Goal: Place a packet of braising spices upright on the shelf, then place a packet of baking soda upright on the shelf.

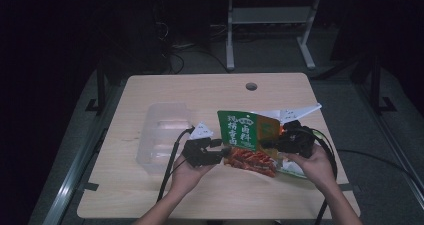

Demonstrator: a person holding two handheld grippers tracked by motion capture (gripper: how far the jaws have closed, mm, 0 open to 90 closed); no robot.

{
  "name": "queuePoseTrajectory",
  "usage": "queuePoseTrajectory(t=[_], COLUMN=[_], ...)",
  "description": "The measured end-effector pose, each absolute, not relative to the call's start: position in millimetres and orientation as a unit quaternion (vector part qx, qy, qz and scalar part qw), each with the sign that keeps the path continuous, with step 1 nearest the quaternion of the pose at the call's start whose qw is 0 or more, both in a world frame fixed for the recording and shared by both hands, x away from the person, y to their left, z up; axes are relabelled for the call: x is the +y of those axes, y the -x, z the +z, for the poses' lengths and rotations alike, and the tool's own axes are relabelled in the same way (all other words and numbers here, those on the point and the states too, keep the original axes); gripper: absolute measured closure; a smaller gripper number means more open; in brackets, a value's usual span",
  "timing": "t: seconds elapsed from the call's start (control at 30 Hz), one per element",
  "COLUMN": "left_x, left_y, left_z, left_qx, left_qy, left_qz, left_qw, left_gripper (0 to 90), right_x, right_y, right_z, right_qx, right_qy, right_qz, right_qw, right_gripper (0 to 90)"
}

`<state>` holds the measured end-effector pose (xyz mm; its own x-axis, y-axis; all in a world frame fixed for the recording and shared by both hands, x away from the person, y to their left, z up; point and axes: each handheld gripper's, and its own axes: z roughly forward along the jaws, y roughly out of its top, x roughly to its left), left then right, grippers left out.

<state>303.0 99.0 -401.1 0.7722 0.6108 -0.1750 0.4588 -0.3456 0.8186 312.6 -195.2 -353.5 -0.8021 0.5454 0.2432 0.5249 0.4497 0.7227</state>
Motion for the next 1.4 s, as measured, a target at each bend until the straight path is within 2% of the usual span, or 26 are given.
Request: queuePoseTrajectory(t=[0.5,0.77,0.97,1.4], left_x=[103,104,105,108], left_y=[-283,-266,-254,-245], left_z=[-405,-409,-413,-421], left_qx=[0.296,0.267,0.249,0.236], left_qy=[-0.84,-0.846,-0.853,-0.855], left_qz=[0.095,0.107,0.124,0.121], left_qw=[0.445,0.448,0.442,0.445], left_gripper=[41.2,30.6,27.7,25.1], right_x=[-191,-184,-181,-170], right_y=[-315,-320,-323,-328], right_z=[-337,-322,-313,-306], right_qx=[0.842,0.84,0.84,0.844], right_qy=[-0.318,-0.313,-0.313,-0.309], right_qz=[0.434,0.441,0.441,0.436], right_qw=[0.032,0.043,0.047,0.05], right_gripper=[89.6,89.6,89.6,89.6])
